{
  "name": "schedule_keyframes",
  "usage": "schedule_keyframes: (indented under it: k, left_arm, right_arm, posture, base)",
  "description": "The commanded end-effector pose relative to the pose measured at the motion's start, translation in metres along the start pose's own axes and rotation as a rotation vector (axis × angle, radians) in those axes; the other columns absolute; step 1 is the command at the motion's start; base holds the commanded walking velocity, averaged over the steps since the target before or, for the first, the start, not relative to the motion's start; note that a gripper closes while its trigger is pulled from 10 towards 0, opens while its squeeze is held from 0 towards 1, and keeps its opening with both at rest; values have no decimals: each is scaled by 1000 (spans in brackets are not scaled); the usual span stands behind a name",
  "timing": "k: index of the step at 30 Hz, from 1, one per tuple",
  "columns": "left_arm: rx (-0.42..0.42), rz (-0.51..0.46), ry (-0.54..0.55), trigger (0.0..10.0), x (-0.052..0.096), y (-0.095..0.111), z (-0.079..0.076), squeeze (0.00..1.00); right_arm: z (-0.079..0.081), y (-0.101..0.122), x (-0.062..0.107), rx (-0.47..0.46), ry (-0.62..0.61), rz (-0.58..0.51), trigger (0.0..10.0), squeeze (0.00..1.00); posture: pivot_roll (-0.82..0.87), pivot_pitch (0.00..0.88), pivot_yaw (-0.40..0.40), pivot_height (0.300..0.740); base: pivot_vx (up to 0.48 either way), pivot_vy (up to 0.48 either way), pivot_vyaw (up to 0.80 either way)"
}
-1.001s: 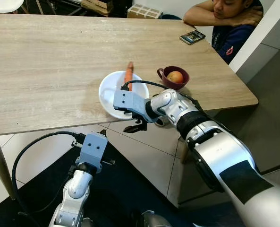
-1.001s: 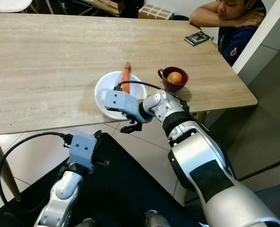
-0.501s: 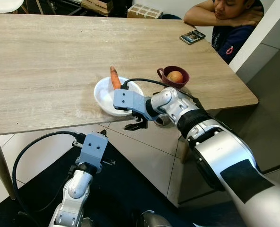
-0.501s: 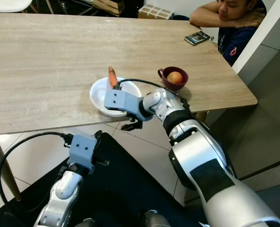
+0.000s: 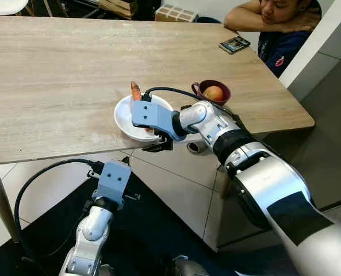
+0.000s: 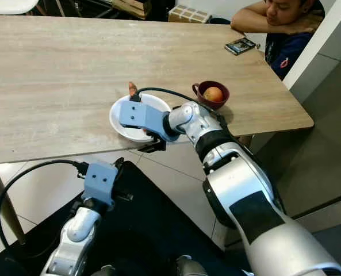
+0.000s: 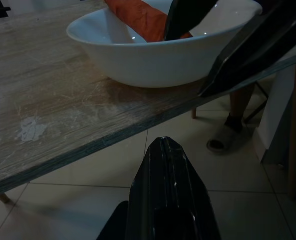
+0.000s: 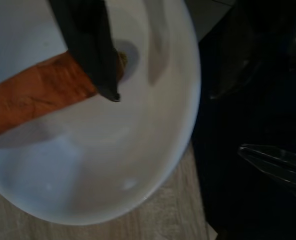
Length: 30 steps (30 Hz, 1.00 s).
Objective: Restocking fridge
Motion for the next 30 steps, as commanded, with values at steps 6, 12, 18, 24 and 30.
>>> schedule_keyframes:
  k: [6,12,18,24,30]
  left_arm:
    - [-15,1,-26,10000,0,-1,-3,0]
    - [-16,2,-27,10000,-1,-1,-4,0]
    - [-26,-6,-39,10000,-5,0,-5,0]
    - [-29,-26,-52,10000,-13,4,-8,0]
    - [-28,-36,-63,10000,-16,5,-11,0]
  right_arm:
    - [6,-4,-2,38,50,19,0,0]
    - [10,-7,-4,50,68,25,0,0]
    - [14,-12,-6,69,93,41,0,0]
    - [13,-16,1,73,129,32,0,0]
    - [8,-20,11,86,107,4,0,0]
  posture:
    - [11,180,-149,740]
    - [9,179,-148,740]
    - [2,176,-143,740]
    - [-10,153,-127,740]
    - [-22,145,-118,740]
  base:
    - [0,0,0]
    - [0,0,0]
    - [0,0,0]
    - [0,0,0]
    - [0,0,0]
Point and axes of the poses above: a point about 5 cm out from each wrist's last joint towards the gripper, its own x axis pointing back from the gripper into the wrist, its own y axis along the axis of the wrist's last joint, z = x × y, the point moved 1 cm from there along -x, pointing out of the wrist towards the gripper, and after that the axes turned 8 degrees about -x, right-handed, at the moved point
